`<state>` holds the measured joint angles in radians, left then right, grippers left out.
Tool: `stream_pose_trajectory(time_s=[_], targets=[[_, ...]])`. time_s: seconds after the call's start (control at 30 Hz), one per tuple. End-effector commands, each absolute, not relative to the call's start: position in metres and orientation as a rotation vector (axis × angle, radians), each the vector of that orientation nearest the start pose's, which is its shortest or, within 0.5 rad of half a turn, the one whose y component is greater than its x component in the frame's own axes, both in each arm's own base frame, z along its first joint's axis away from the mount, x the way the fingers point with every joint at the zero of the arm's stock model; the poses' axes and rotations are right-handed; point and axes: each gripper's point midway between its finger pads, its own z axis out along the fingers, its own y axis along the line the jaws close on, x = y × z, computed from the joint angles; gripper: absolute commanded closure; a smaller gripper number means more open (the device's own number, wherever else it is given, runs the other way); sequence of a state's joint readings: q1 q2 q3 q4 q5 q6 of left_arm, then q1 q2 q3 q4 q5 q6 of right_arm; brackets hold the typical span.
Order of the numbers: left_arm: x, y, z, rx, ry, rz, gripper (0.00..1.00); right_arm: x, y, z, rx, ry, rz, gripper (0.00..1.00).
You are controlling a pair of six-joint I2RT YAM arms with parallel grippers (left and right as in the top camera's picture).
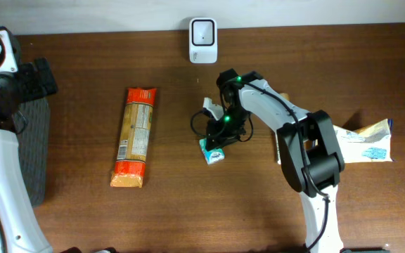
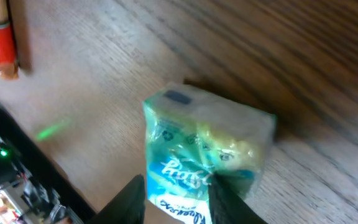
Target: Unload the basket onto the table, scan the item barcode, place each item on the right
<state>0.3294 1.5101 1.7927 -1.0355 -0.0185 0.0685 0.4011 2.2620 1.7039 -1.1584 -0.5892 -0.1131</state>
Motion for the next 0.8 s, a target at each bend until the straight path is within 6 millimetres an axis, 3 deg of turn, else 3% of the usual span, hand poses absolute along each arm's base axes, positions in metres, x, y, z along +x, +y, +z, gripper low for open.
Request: stream_pose_trajectory(time_s=[0.0,0.17,0.23,0.37,0.77], targets=[[0.378,0.134,0.342,-0.298,2.299,0.238,0.01,0.335,0.231,0.033,-0.728,3.132,0.910,0.64],[0.378,0.134,0.342,-0.298,2.299,0.238,0.01,0.359,0.215,0.075,-0.664,3.029,0.892,0.54],[0.378,0.135,0.342,-0.298,2.298,0.238,0.01,0.364,0.207,0.076,-0.629,3.029,0.889,0.51],[0.378,0.135,0.342,-0.298,2.298,0.238,0.01,0.365,0.192,0.057,-0.599,3.069,0.834,0.51],[0.378,0.134,0.342,-0.298,2.299,0.238,0.01,0.320,0.206,0.008,-0.725,3.130,0.876,0.55]])
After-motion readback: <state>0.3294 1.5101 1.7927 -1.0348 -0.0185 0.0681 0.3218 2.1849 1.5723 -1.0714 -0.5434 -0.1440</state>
